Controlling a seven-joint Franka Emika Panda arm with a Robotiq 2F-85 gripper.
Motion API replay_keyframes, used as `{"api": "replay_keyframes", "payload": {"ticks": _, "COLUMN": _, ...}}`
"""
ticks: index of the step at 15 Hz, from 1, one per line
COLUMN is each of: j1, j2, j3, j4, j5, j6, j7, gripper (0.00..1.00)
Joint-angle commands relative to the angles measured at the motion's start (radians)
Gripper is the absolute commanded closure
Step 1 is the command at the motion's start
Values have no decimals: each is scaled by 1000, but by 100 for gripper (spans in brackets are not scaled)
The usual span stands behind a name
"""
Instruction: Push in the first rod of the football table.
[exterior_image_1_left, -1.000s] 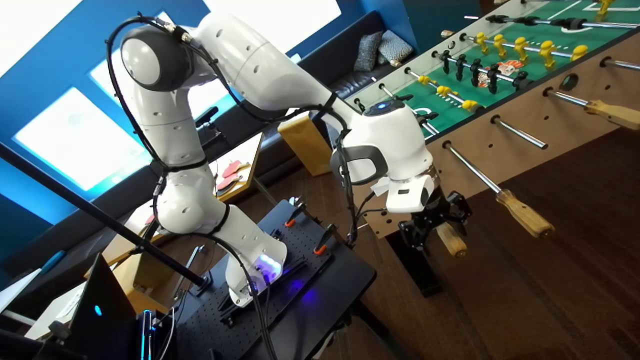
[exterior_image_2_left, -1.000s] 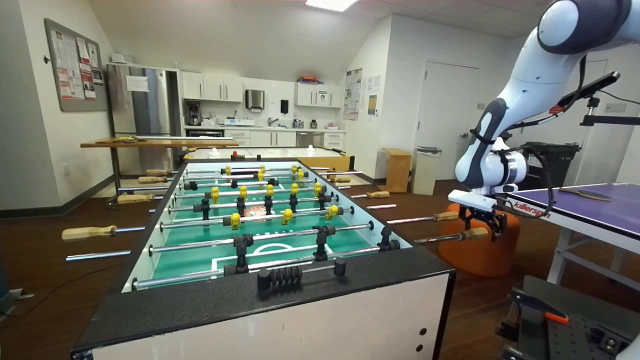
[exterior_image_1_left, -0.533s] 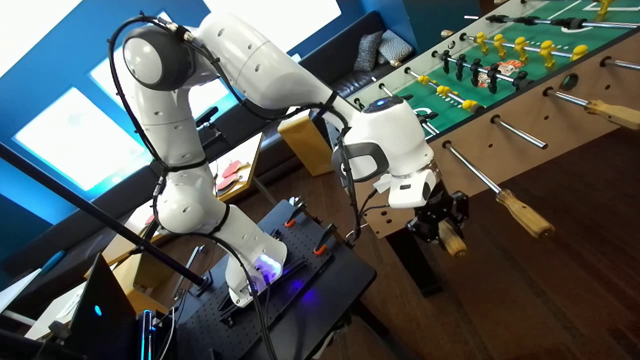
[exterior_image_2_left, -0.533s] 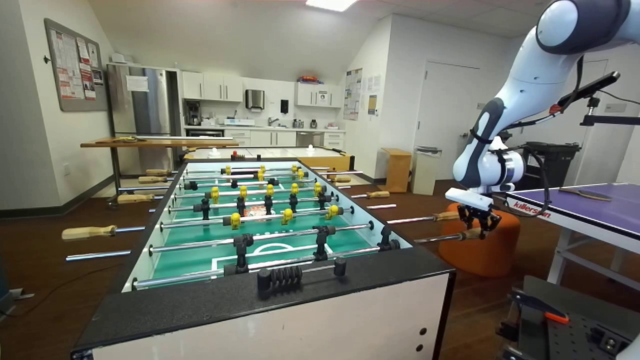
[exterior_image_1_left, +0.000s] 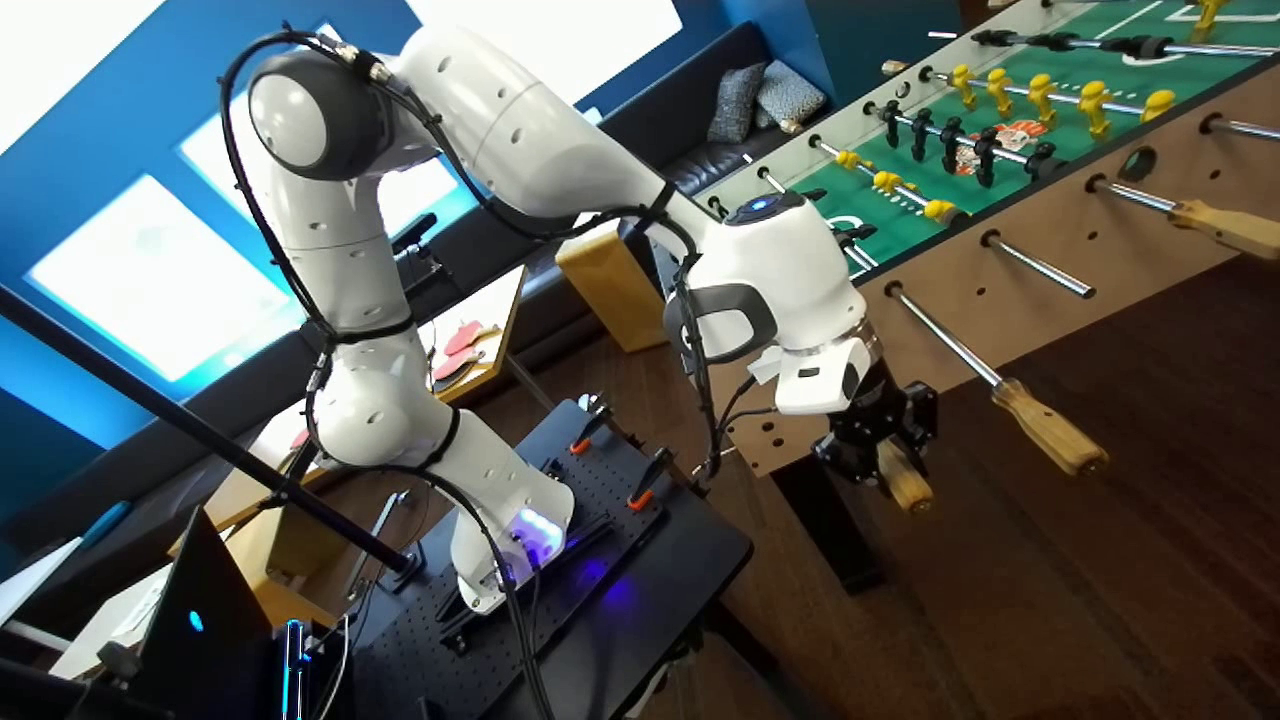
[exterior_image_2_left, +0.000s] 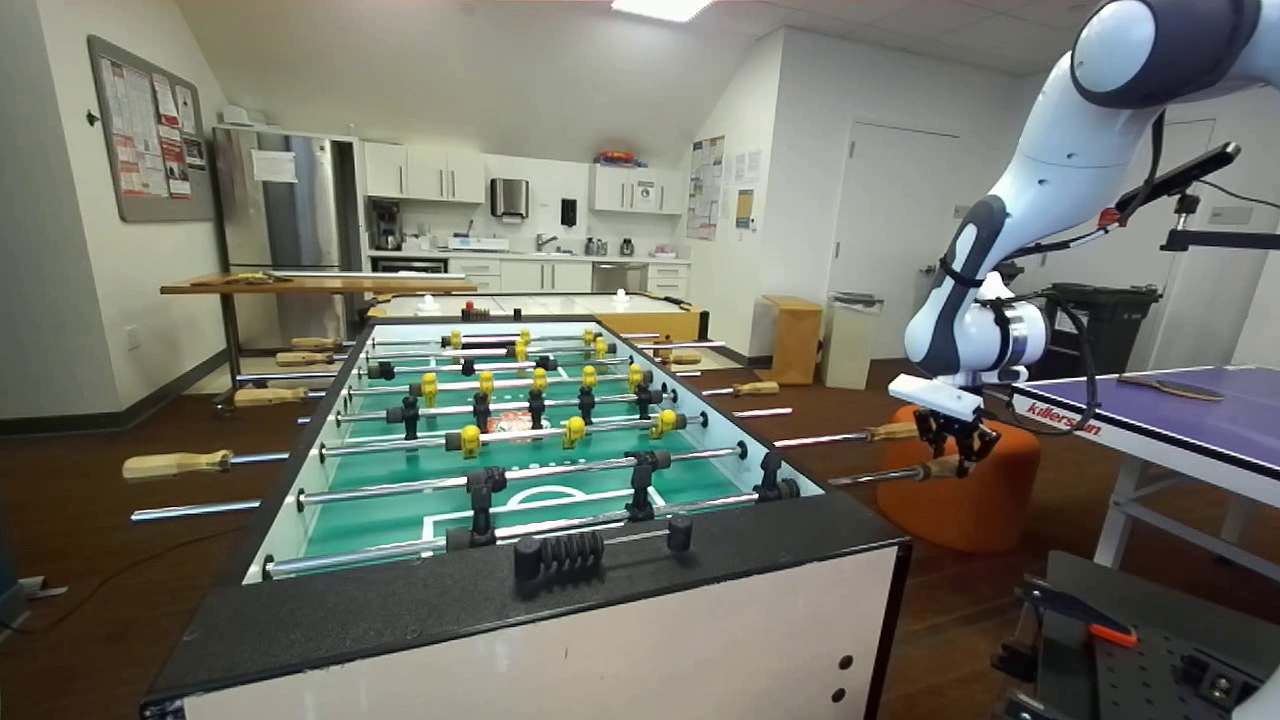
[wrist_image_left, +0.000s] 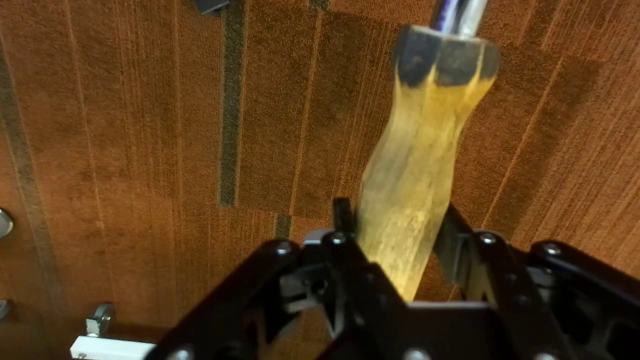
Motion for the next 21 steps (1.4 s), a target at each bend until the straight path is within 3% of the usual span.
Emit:
{"api": "replay_keyframes", "payload": {"ticks": 1, "j1": 64, "j2": -50, "j3": -17, "j4": -51, "j5": -1, "j6": 27, "j7": 4, "gripper": 83}}
{"api": "replay_keyframes", "payload": {"ticks": 14, "j1": 369, "j2": -112, "j3": -12, "j4": -138, "j5": -45, "j6": 66, "j7": 306, "gripper": 83}}
{"api": "replay_keyframes", "payload": {"ticks": 21, "j1": 422, "j2": -119, "j3": -41, "j4": -149, "j5": -118, "j6": 70, "j7": 402, "gripper": 83}}
